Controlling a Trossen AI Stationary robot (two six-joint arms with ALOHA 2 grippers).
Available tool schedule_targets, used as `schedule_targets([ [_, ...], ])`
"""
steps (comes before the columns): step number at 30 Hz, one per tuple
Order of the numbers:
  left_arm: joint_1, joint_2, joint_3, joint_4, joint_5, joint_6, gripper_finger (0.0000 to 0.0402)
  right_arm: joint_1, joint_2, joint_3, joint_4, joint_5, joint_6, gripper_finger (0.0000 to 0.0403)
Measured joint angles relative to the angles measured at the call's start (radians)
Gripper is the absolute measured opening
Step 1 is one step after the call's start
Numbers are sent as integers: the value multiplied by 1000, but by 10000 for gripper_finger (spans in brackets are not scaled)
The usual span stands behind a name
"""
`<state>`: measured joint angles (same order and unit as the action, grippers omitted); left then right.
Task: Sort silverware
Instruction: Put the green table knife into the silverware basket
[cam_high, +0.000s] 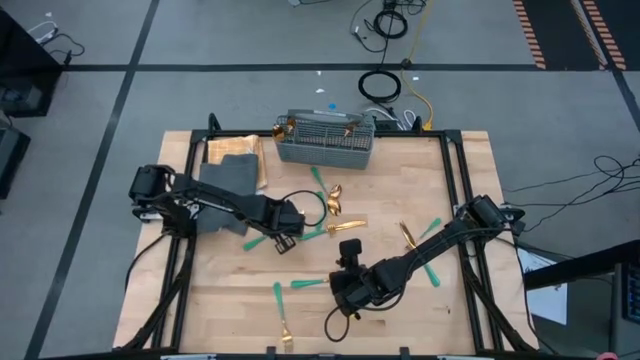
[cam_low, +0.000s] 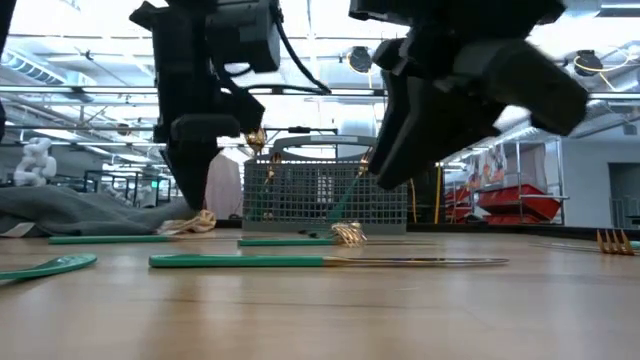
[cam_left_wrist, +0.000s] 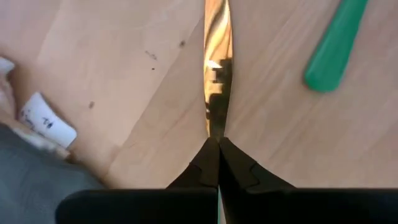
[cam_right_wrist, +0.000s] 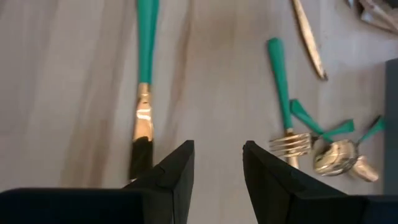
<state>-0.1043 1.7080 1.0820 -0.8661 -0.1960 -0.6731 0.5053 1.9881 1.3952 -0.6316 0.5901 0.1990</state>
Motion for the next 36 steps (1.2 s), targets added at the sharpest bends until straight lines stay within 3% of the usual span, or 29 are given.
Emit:
schedule_targets([
  [7, -2, -131, 0, -158, 59, 1, 25, -66, 0, 0, 100, 5, -155, 130],
  [17, -51, -354, 2, -348, 130, -60, 58, -261, 0, 0, 358, -205, -375, 210],
  [21, -62, -382, 2, -384, 101, -147, 59, -345, 0, 0, 472, -209, -417, 237],
  [24, -62, -379, 2, -351, 90, -149, 59, -414, 0, 0, 514, -291, -431, 239],
  [29, -62, -349, -32, -259, 46, -135, 59, -505, 0, 0, 404, -348, -389, 234],
  [36, -68, -325, -195, -122, 23, -213, 59, -555, -5, 0, 238, -565, -362, 234],
])
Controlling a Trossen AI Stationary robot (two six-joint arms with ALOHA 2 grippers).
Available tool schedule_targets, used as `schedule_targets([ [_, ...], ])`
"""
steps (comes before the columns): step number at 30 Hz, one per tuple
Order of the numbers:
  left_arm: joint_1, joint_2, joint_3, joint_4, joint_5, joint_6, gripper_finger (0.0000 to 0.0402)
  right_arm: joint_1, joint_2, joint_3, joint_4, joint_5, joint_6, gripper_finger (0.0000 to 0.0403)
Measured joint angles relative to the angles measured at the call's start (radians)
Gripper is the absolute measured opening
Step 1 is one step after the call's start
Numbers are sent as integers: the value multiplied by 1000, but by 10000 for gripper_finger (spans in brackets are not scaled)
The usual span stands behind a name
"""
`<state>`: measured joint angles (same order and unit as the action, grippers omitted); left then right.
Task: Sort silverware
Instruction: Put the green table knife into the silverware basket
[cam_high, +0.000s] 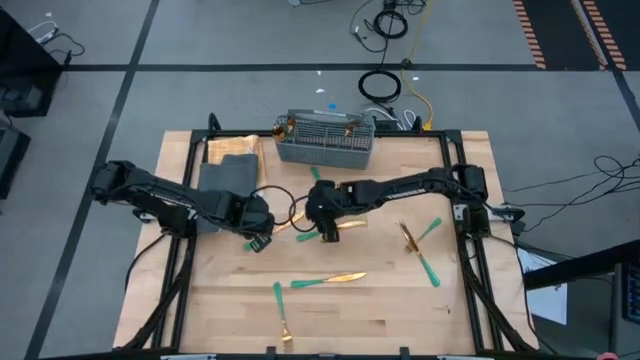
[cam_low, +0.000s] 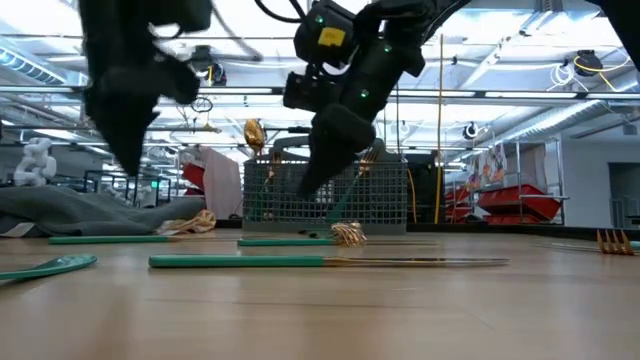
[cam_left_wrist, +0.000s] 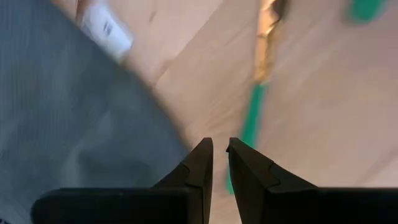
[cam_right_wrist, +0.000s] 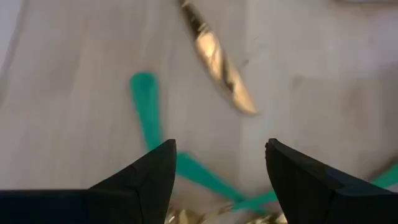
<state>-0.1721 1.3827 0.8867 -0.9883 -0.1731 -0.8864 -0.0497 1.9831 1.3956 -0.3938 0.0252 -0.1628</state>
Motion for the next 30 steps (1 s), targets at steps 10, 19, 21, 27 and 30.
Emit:
schedule_targets([
  [10, -91, 0, -136, 122, 91, -155, 59, -2, -18, 0, 3, -6, -63, 233],
  [19, -182, 0, -157, 140, 104, -235, 59, -5, -18, 0, 8, -5, -62, 233],
  [21, -190, 0, -177, 138, 116, -240, 59, -5, -18, 0, 8, -5, -62, 233],
  [27, -193, 0, -230, 210, 113, -260, 59, -5, -18, 0, 9, -5, -59, 233],
  [30, -193, 0, -254, 255, 103, -260, 59, -5, -18, 0, 8, -5, -52, 233],
])
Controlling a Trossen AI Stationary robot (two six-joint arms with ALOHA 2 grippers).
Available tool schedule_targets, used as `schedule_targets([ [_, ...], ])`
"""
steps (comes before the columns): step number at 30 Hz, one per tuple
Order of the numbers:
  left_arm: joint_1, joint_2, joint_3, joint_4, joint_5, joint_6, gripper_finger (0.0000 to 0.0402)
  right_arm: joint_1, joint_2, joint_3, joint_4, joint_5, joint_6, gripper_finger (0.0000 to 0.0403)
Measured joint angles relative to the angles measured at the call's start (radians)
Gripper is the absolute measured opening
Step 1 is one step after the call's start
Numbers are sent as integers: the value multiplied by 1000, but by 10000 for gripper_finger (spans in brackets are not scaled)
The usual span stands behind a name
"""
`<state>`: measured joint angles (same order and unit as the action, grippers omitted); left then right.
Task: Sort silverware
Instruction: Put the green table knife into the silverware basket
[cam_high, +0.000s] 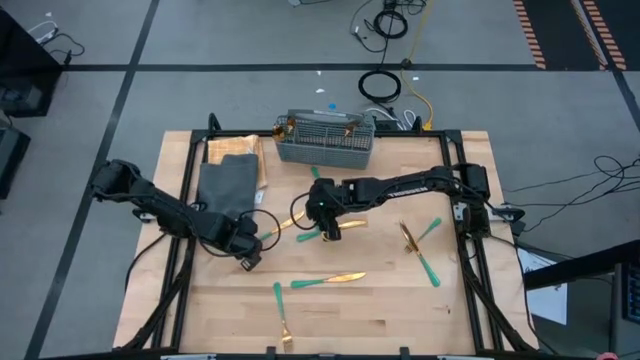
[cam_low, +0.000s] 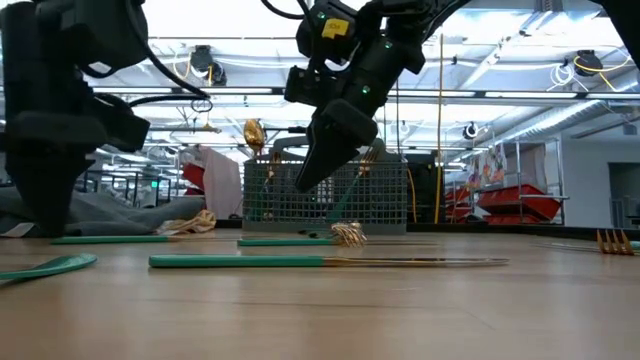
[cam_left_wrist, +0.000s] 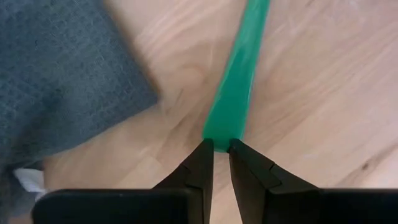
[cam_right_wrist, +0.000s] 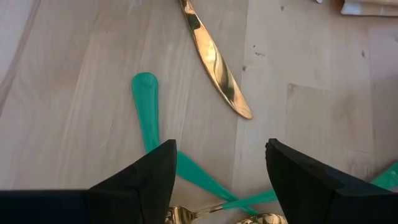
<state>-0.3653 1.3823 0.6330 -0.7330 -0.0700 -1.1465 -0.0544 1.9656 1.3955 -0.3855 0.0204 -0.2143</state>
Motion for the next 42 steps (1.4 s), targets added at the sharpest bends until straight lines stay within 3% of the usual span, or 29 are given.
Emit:
schedule_targets([
  [16, 6, 62, 1, 60, -87, 58, 58, 3, 0, 0, 58, -41, -31, 233],
  [27, 6, 100, 1, 81, -89, 64, 58, -5, 13, 0, 27, 3, -39, 233],
  [33, 6, 101, -1, 97, -97, 60, 58, 10, 45, 0, 15, -75, 10, 233],
  [42, 7, 103, -3, 125, -115, 54, 58, 46, 67, 0, 91, -78, 18, 233],
])
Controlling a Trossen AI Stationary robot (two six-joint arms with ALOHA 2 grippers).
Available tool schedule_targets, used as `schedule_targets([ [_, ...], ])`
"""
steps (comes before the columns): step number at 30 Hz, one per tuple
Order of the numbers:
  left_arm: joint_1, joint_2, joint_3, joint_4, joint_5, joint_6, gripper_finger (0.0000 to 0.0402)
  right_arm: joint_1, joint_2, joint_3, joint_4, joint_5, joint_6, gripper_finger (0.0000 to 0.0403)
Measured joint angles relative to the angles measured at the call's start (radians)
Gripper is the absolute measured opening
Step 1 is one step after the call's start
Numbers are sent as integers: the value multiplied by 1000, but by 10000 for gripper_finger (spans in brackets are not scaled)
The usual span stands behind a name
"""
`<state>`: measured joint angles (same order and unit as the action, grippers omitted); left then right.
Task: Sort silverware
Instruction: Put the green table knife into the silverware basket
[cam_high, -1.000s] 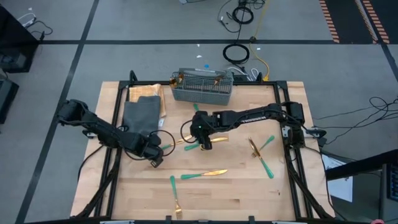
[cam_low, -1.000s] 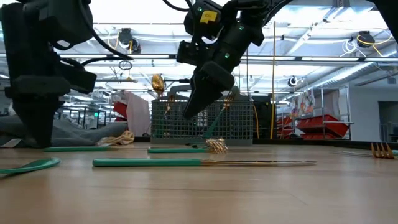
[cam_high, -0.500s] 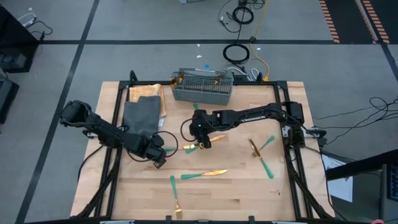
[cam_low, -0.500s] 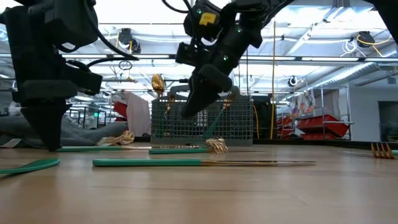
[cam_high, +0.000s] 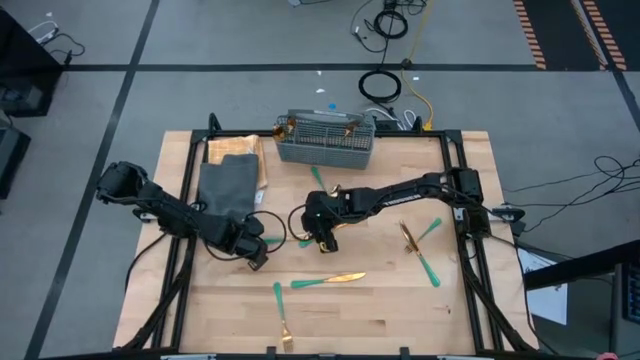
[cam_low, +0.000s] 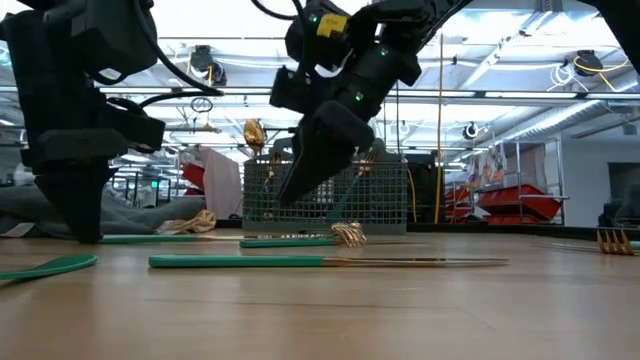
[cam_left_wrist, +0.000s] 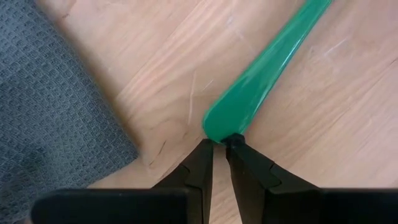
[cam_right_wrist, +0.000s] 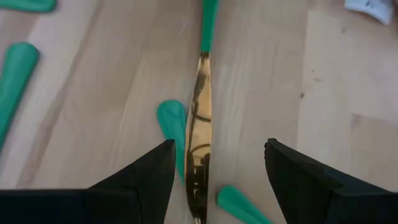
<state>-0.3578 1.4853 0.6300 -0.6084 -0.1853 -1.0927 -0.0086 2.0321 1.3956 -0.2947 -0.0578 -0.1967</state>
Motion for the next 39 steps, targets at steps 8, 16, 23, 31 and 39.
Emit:
schedule_targets([
  [8, 4, 0, -1, 16, -14, 2, 58, -4, 74, 11, 53, 4, 28, 233],
  [16, 4, 1, -1, 28, -32, 4, 58, -4, 127, 67, 27, -1, 40, 233],
  [23, 4, 2, -1, 34, -52, 8, 58, -6, 130, 68, -11, -36, 74, 185],
  [31, 5, 2, 0, 44, -81, 10, 58, -7, 135, 68, -13, -53, 90, 156],
  [39, 6, 2, -1, 72, -109, 29, 58, -16, 138, 68, -20, -46, 98, 101],
])
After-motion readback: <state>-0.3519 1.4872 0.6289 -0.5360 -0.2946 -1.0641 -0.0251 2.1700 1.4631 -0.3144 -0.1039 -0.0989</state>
